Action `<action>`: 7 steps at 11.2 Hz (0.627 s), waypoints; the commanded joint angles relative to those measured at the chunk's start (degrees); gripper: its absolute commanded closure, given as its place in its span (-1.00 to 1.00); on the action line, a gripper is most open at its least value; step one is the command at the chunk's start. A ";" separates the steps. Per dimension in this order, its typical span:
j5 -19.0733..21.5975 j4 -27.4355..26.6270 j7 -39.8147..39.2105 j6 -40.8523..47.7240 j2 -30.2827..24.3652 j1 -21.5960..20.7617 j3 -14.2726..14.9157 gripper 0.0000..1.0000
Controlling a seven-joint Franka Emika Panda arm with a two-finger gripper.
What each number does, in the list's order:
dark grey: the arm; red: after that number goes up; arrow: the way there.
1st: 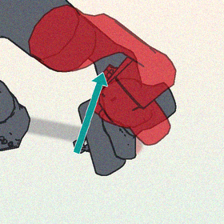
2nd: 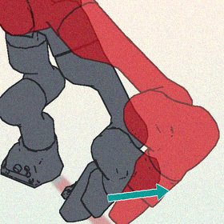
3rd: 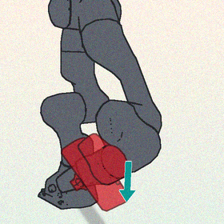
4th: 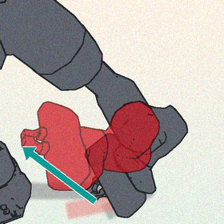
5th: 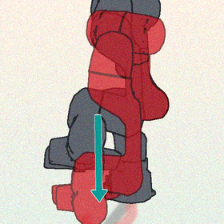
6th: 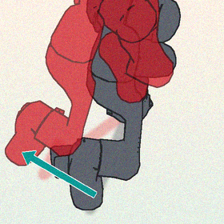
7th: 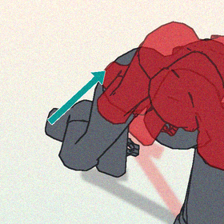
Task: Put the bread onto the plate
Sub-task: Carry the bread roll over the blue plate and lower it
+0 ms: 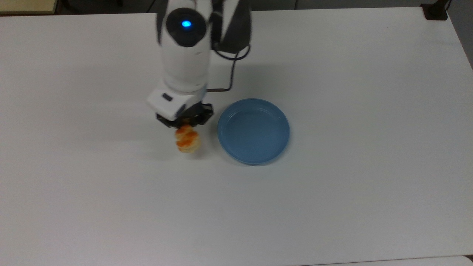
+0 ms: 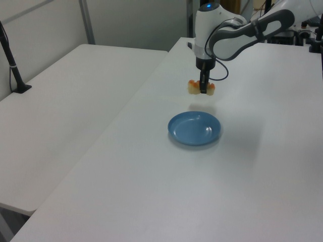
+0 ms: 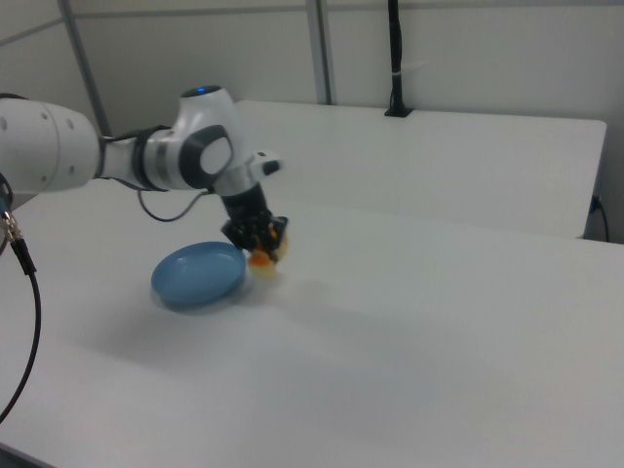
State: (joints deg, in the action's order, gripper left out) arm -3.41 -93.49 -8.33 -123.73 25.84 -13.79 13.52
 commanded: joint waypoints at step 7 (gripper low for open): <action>2.27 0.85 12.45 5.43 1.67 -15.30 2.56 -1.00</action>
State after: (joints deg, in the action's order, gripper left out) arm -2.29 -93.35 3.29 -120.02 26.90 -28.25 15.01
